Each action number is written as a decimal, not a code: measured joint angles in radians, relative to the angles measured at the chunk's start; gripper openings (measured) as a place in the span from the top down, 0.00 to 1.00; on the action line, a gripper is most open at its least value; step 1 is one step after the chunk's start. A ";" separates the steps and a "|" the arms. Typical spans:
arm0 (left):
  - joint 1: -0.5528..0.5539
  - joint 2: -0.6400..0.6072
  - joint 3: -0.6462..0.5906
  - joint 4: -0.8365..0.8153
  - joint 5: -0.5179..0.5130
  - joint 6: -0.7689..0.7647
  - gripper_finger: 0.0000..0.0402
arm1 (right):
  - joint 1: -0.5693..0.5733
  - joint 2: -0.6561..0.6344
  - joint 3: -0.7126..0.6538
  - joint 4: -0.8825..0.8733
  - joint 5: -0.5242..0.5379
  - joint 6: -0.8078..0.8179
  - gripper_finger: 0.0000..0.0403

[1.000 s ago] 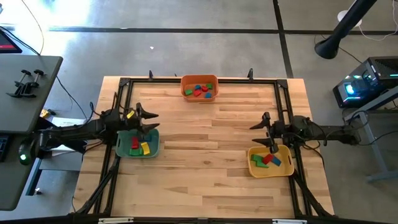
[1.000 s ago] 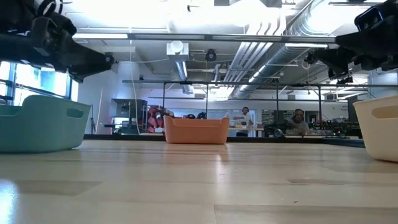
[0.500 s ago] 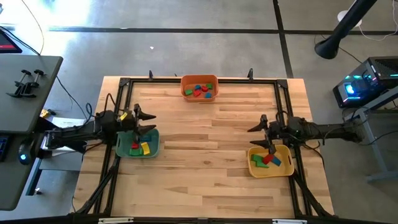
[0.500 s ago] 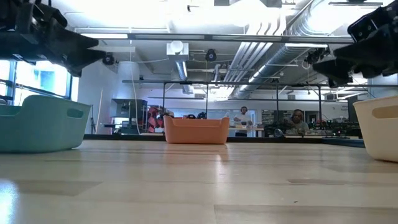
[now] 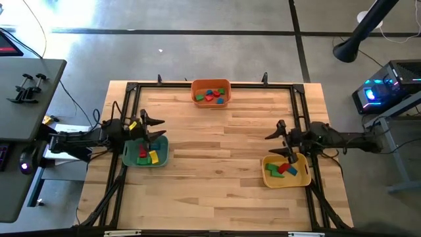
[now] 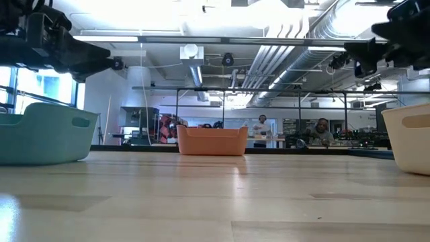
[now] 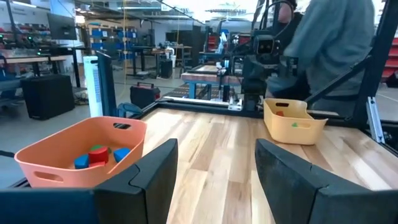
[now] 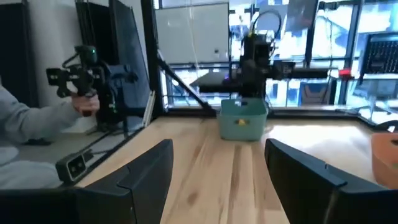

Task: Sort blocks by size
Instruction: Return to Home Position

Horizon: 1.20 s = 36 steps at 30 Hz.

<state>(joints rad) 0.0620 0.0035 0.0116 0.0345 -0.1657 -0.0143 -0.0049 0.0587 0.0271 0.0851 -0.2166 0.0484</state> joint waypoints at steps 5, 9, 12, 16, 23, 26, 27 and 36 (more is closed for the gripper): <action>0.000 0.000 0.000 -0.001 0.003 -0.003 0.50 | -0.029 -0.057 0.026 -0.111 -0.022 -0.004 0.38; 0.000 0.005 0.000 -0.002 0.002 -0.021 0.50 | -0.035 -0.058 0.033 -0.102 -0.036 -0.014 0.38; 0.000 0.011 0.000 -0.003 0.002 -0.048 0.50 | -0.028 -0.057 0.025 -0.104 -0.106 -0.082 0.38; 0.001 0.010 0.000 -0.002 0.002 -0.100 0.50 | -0.015 -0.057 0.008 -0.094 -0.154 -0.159 0.38; 0.001 0.029 0.001 -0.001 -0.006 -0.086 0.50 | -0.013 -0.054 -0.017 -0.022 -0.101 -0.127 0.38; 0.001 0.029 0.001 0.002 -0.021 -0.090 0.50 | -0.013 -0.054 -0.017 -0.037 0.002 -0.076 0.38; 0.001 0.029 0.001 0.002 -0.023 -0.090 0.50 | -0.013 -0.054 -0.017 -0.042 0.029 -0.071 0.38; 0.001 0.067 0.001 0.001 -0.025 -0.042 0.50 | -0.013 -0.043 -0.017 -0.052 0.100 -0.022 0.38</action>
<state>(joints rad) 0.0631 0.0701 0.0124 0.0357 -0.1905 -0.0558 -0.0181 0.0158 0.0097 0.0334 -0.1162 0.0268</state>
